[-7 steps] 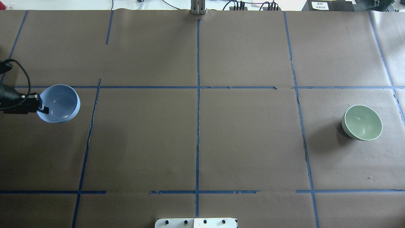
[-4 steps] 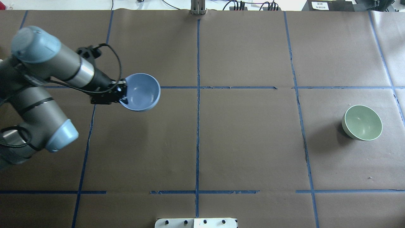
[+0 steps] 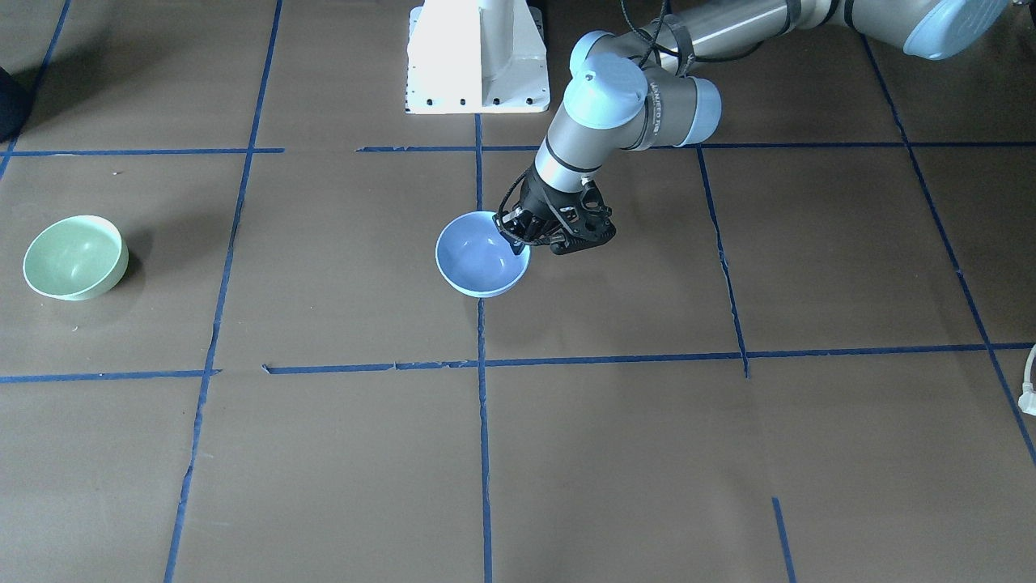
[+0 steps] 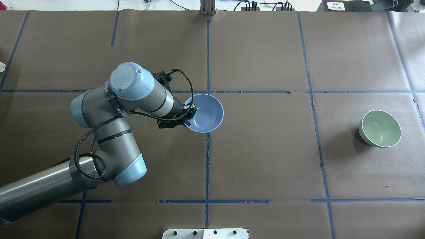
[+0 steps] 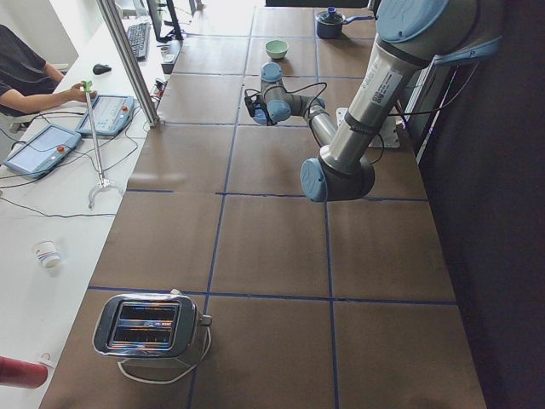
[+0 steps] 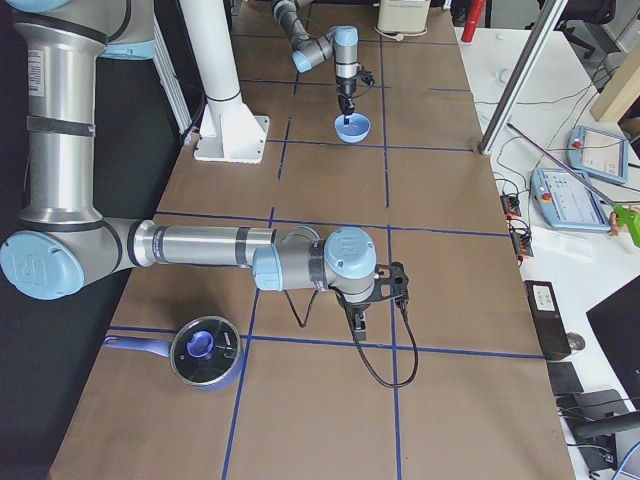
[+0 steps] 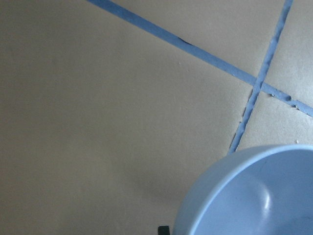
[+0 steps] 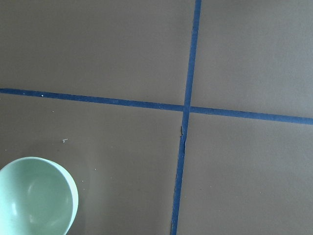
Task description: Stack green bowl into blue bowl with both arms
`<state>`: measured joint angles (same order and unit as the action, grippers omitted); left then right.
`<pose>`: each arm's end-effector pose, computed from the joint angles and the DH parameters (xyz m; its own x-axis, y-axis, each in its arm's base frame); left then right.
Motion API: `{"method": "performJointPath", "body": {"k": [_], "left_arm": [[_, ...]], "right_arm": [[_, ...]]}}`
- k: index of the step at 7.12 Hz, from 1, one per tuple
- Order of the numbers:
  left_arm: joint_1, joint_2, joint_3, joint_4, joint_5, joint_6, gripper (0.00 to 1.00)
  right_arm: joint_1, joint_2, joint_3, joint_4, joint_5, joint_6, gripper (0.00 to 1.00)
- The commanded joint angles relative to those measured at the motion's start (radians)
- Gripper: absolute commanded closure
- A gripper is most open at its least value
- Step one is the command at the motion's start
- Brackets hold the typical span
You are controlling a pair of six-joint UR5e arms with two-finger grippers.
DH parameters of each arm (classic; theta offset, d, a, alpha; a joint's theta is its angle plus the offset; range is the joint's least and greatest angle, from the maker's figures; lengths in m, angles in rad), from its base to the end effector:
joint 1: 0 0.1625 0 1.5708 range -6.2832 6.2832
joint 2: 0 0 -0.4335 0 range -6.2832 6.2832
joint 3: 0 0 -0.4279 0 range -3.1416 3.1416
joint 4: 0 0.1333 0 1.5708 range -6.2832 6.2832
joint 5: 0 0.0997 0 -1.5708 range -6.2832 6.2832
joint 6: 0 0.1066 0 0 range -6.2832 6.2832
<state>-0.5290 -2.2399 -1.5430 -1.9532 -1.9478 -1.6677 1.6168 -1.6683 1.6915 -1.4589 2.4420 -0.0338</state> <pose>0.5985 -0.4588 0.2130 0.4279 -0.3543 -0.8315 0.2403 0.9314 -0.2732 0.0744 -0.4907 0.6386 0.6491 -0.1067 0.7531 -0.0236 0.9868 0.1602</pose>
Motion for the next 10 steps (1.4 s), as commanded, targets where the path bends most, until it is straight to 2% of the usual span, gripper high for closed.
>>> {"method": "performJointPath", "body": {"k": [1, 2, 3, 4, 5, 6, 7, 8, 9, 10], "left_arm": [[0.014, -0.001, 0.029, -0.012, 0.01, 0.005, 0.94], [0.011, 0.003, 0.026, -0.012, 0.01, 0.006, 0.55], [0.008, 0.009, 0.018, -0.009, 0.01, 0.009, 0.01], [-0.017, 0.013, -0.011, -0.001, 0.0, 0.011, 0.0], [-0.069, 0.069, -0.091, 0.025, -0.069, 0.011, 0.0], [-0.138, 0.116, -0.176, 0.089, -0.144, 0.028, 0.0], [-0.164, 0.155, -0.294, 0.237, -0.149, 0.127, 0.0], [-0.169, 0.181, -0.409, 0.405, -0.134, 0.287, 0.0], [-0.184, 0.25, -0.486, 0.451, -0.126, 0.422, 0.0], [-0.215, 0.3, -0.514, 0.451, -0.126, 0.446, 0.0]], "right_arm": [[0.0, -0.002, -0.001, 0.002, 0.012, -0.001, 0.0], [0.0, -0.001, 0.002, 0.005, 0.009, -0.003, 0.0], [0.0, 0.002, 0.002, 0.003, 0.009, -0.001, 0.0], [0.0, -0.001, 0.005, 0.003, 0.017, 0.0, 0.0], [-0.002, -0.007, 0.004, 0.005, 0.019, -0.003, 0.0], [-0.017, -0.007, 0.005, 0.014, 0.015, -0.001, 0.0], [-0.058, -0.007, 0.007, 0.064, 0.011, 0.067, 0.0], [-0.136, -0.007, 0.005, 0.175, -0.012, 0.209, 0.0], [-0.19, -0.008, 0.005, 0.289, -0.014, 0.382, 0.0], [-0.265, -0.034, 0.002, 0.422, -0.023, 0.56, 0.0]]}}
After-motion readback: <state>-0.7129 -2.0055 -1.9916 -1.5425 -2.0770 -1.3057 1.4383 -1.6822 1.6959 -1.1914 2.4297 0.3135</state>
